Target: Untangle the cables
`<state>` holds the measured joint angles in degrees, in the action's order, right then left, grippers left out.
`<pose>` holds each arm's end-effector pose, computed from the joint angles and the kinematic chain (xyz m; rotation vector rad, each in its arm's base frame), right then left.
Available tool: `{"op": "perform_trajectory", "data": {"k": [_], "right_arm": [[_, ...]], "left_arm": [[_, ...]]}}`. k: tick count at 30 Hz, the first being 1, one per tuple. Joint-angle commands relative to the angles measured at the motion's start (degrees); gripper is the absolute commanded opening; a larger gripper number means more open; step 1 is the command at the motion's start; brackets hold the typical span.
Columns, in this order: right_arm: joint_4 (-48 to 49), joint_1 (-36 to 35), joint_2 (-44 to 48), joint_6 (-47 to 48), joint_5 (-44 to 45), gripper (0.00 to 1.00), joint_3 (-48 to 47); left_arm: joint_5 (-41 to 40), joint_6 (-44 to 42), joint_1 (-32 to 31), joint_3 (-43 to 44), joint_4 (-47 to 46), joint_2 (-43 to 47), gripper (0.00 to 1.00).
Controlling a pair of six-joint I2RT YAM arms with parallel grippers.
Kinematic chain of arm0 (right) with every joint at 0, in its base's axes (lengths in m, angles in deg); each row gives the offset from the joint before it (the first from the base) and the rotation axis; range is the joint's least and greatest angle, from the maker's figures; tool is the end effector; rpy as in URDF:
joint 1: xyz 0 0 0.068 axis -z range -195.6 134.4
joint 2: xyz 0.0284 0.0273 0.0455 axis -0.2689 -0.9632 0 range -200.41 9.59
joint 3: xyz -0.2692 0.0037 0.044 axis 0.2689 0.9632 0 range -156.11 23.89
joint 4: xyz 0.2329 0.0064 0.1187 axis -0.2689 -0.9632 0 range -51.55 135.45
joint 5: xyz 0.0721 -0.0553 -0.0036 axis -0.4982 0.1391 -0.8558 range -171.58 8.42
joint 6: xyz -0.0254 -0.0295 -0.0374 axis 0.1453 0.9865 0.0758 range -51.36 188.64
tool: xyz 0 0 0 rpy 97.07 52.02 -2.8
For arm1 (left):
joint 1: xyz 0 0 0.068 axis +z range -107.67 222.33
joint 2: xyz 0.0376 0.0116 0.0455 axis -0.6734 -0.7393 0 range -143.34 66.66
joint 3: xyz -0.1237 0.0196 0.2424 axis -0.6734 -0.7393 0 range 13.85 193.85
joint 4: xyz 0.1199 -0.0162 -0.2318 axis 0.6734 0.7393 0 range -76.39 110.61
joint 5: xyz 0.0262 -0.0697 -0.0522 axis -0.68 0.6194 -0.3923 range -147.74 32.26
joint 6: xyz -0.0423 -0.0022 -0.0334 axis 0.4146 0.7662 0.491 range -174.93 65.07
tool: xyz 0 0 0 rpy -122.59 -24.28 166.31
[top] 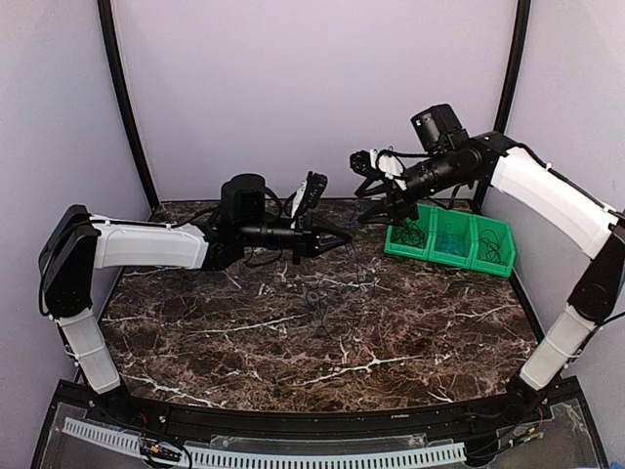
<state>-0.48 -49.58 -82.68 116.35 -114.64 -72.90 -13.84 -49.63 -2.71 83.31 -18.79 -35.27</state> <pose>0.2776 0.2106 0.3877 -1.6523 1.4631 0.5266 0.2745 -0.3098 0.2908 1.1499 1.2863 -1.2637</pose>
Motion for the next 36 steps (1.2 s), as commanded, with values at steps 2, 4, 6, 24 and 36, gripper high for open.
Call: {"op": "perform_trajectory", "data": {"k": [2,4,6,24,36], "right_arm": [[-1.8,-2.2,-1.2,3.3,1.1,0.52,-1.4],[-2.8,-2.6,-1.2,4.1,0.3,0.34,-1.6],[-3.4,-2.7,-1.1,4.0,-0.2,0.0,-1.9],[1.6,20.9,4.6,-6.4,2.2,0.0,-9.7],[18.1,40.0,6.2,-26.3,-2.7,0.0,-16.3]], "left_arm": [[5.4,-0.3,-0.3,2.3,2.3,-0.1,0.0],[5.2,-0.3,-0.3,2.3,2.9,-0.1,0.0],[3.7,-0.4,-0.3,2.4,3.2,0.0,0.0],[-31.6,-11.4,-0.3,-4.0,19.1,12.4,0.51],[-33.2,-11.0,0.7,-13.1,10.5,14.3,0.52]]}}
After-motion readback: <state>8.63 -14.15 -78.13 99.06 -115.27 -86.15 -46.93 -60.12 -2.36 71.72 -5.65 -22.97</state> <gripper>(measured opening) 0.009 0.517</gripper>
